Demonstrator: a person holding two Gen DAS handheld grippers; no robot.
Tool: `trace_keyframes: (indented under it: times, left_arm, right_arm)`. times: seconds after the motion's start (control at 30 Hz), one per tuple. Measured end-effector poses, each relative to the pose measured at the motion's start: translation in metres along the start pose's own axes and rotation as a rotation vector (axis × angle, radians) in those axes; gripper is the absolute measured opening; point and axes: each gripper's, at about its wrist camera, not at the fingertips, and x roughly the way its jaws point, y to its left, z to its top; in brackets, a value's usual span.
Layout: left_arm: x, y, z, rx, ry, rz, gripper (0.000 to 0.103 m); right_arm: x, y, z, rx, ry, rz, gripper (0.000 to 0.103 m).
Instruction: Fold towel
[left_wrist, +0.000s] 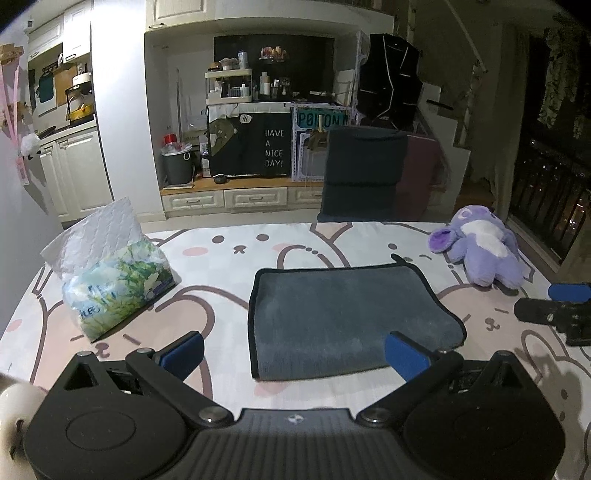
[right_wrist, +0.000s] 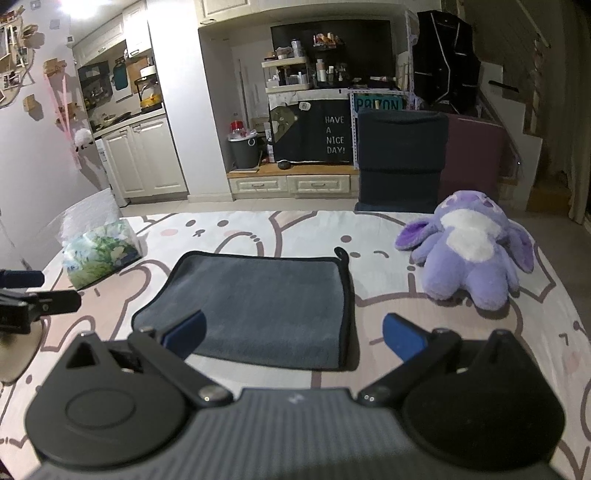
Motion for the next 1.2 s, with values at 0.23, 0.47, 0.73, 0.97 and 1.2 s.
trace_keyframes:
  times: [0.23,0.47,0.73,0.97,1.2]
  left_arm:
    - [-0.019,0.003,-0.012,-0.021,-0.008,0.004,0.103]
    - [-0.044,0.002,-0.021,-0.052,-0.038,-0.021,0.103]
    - [-0.063,-0.007,-0.036,-0.026,-0.036,-0.015,0.103]
    - [-0.081,-0.012,-0.049,-0.003,-0.048,0.001,0.103]
    - [-0.097,-0.016,-0.06,-0.005,-0.058,-0.006,0.103]
  right_arm:
    - [-0.015,0.006,-0.009,-0.003,0.001,0.002,0.102]
    - [-0.033,0.016,-0.02,-0.021,-0.006,-0.005,0.102]
    - [-0.055,0.024,-0.036,-0.04,-0.015,-0.017,0.102]
    - [-0.072,0.03,-0.05,-0.055,-0.02,-0.028,0.102]
    - [-0.089,0.037,-0.062,-0.076,-0.026,-0.037,0.102]
